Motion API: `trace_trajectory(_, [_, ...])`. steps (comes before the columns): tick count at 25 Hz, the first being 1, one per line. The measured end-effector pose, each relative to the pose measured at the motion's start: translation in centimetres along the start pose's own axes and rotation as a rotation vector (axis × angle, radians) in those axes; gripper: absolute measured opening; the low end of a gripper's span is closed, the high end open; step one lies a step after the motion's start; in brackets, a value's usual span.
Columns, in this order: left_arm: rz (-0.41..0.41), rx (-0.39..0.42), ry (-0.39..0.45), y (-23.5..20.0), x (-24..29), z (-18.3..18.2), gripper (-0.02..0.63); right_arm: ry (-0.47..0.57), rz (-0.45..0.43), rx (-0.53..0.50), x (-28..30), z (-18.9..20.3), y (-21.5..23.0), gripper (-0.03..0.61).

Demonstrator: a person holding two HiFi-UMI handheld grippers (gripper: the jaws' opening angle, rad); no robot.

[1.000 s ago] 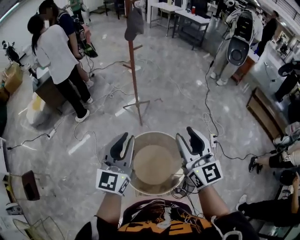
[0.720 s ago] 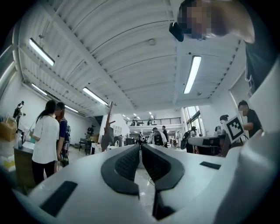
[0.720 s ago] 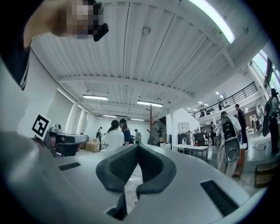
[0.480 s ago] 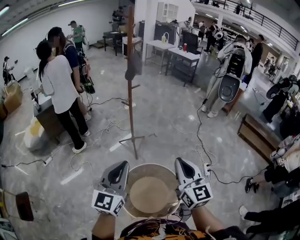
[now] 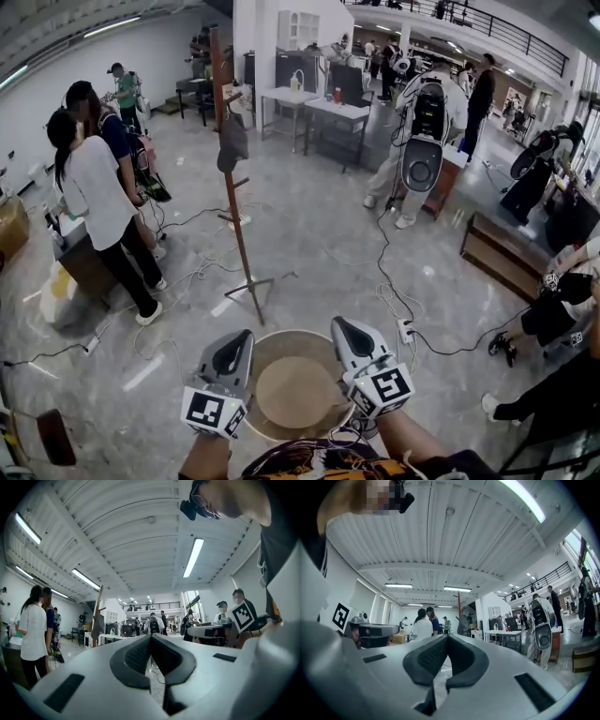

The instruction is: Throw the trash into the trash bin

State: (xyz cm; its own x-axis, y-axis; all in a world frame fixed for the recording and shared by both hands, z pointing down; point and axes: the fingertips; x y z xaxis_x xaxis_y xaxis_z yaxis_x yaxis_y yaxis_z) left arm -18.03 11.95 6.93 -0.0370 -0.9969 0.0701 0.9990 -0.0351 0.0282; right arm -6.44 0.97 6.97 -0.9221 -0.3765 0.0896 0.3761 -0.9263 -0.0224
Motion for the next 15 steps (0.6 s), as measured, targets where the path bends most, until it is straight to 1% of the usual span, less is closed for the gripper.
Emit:
trace_trajectory(3, [0.018, 0.009, -0.001, 1.7, -0.3, -0.4, 0.021, 0.007, -0.001, -0.009, -1.4, -0.4, -0.2, 0.014])
trace_trajectory(6, [0.032, 0.014, -0.010, 2.4, -0.4, -0.4, 0.021, 0.019, -0.013, -0.009, -1.8, -0.8, -0.7, 0.014])
trace_trajectory(15, [0.035, 0.020, -0.015, 2.5, -0.7, -0.5, 0.021, 0.029, -0.058, -0.022, -1.2, -1.4, -1.9, 0.012])
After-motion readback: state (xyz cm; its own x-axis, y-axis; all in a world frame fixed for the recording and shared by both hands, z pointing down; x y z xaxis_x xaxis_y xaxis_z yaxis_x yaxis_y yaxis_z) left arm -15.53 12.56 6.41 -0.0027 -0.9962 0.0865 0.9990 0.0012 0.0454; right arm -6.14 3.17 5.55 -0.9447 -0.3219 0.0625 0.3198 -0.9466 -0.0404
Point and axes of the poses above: the fingertips, and each gripper's own axes: x forward along the fingers, y to its right, z out of its underside, and after that the axes turned 11 degrees about -y, right-handed
